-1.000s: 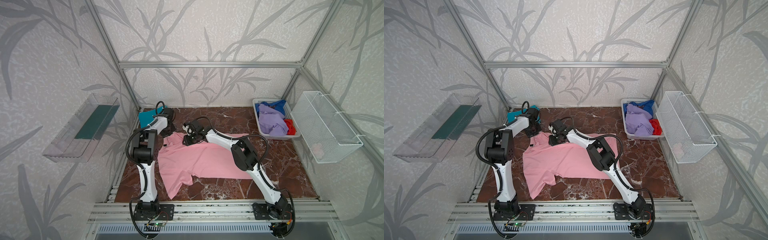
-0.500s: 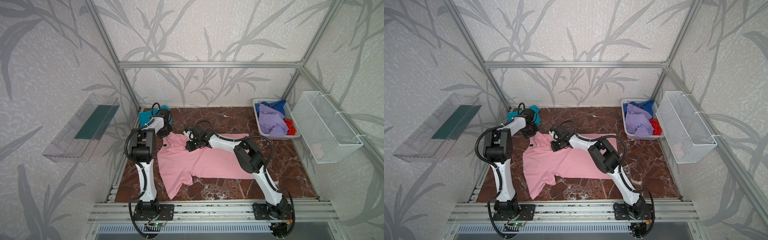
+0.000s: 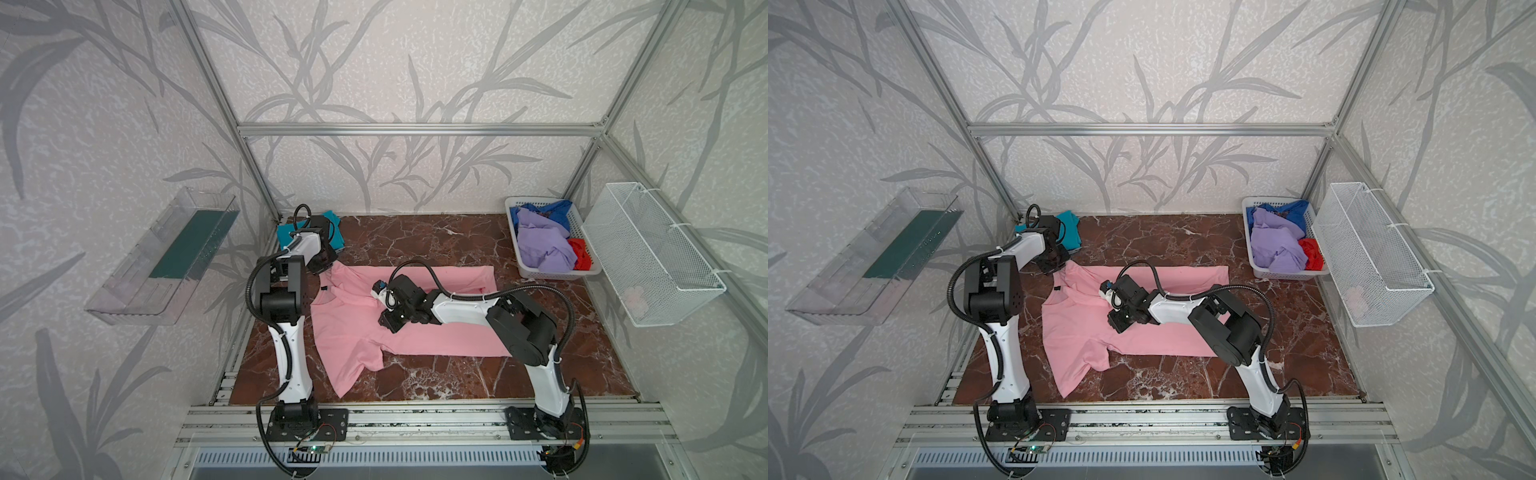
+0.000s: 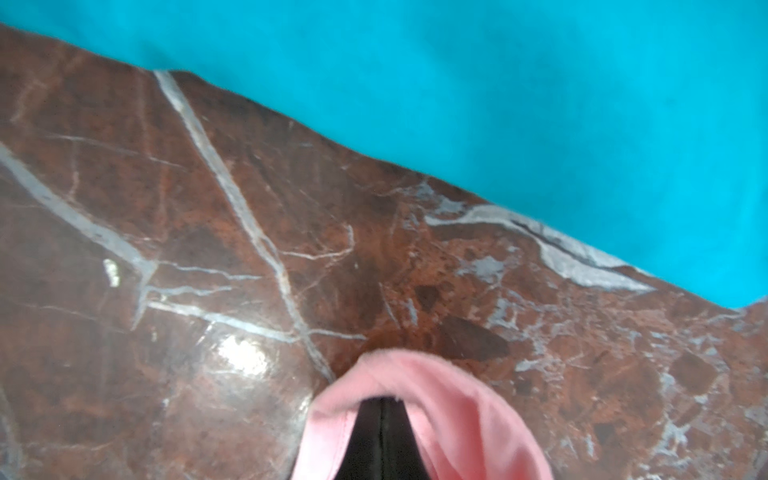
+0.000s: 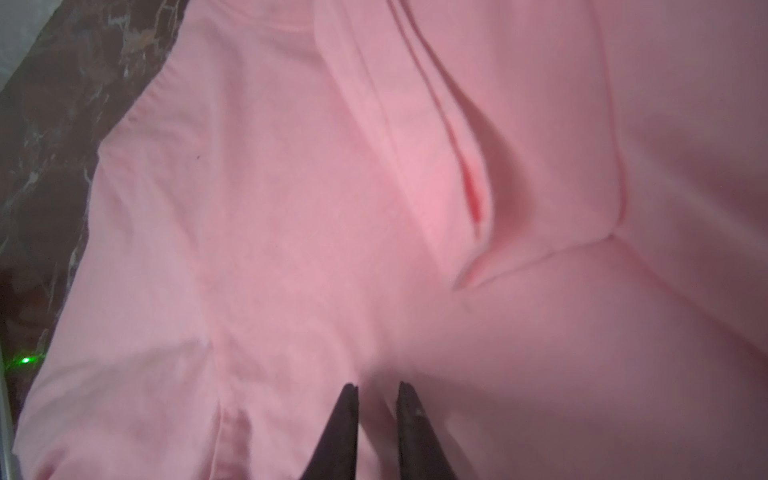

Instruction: Fold and stack the t-shirts

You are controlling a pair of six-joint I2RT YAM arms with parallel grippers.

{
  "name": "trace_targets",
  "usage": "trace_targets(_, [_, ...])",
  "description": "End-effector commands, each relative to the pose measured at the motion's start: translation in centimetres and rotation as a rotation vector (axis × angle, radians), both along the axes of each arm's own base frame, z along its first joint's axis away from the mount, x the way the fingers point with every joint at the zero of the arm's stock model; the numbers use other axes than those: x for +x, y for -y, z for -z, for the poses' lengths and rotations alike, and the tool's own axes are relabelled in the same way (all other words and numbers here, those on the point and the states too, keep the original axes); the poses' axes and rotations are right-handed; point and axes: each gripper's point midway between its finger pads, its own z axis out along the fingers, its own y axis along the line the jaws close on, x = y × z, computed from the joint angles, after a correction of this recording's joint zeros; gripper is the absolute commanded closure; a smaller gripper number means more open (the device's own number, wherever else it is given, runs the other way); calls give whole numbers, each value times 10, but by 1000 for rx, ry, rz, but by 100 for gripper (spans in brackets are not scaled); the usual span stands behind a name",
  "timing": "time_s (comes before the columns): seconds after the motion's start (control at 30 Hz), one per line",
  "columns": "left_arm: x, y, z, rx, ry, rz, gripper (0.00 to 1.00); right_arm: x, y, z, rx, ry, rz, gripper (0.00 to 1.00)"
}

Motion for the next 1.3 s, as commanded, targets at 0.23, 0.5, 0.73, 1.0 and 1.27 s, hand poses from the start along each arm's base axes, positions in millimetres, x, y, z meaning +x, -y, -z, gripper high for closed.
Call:
trace_targets(0.23, [-28, 16, -63, -20, 83, 21, 100, 75, -22, -83, 181, 111, 150, 94])
trace_targets(0.5, [-16, 38, -68, -130, 153, 61, 100, 120, -64, -48, 128, 15, 172, 96])
trace_targets(0.73, [2, 53, -29, -202, 125, 51, 100, 111, -74, -7, 80, -100, 159, 96])
trace_targets(1.0, [8, 42, 8, -177, 64, 37, 100, 61, -66, 19, -12, -172, 85, 96])
trace_targets(1.27, [5, 27, 24, -163, 34, 6, 100, -15, -43, 17, -98, -74, -81, 96])
